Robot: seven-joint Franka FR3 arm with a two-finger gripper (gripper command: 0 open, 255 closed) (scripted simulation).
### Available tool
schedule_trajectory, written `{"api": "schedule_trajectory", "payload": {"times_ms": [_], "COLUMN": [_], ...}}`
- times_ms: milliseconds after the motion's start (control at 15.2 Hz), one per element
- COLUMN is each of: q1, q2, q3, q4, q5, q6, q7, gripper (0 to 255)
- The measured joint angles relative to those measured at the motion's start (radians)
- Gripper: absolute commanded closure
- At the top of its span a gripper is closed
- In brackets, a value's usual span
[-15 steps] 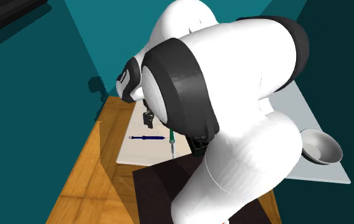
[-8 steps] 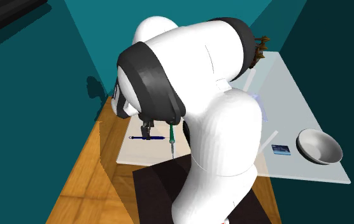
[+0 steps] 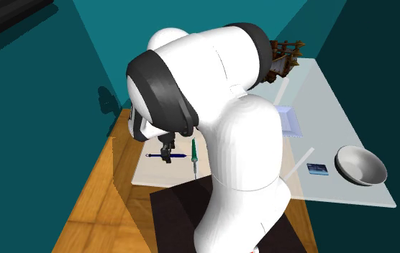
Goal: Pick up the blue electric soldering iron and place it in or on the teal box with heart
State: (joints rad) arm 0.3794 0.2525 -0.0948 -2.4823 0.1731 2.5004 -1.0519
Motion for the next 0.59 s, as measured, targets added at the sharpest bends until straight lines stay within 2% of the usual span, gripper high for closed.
{"api": "schedule_trajectory", "payload": {"times_ms": [264, 330, 594], "q1": [0.000, 0.000, 0.000], "q2": [0.002, 0.002, 0.002], "q3": [0.001, 0.001, 0.001], "q4": [-0.001, -0.001, -0.001], "q5": [0.001, 0.001, 0.001], "q6": [0.004, 0.004, 0.004], "q7": [-0.001, -0.001, -0.001], "gripper": [0, 255, 255]}}
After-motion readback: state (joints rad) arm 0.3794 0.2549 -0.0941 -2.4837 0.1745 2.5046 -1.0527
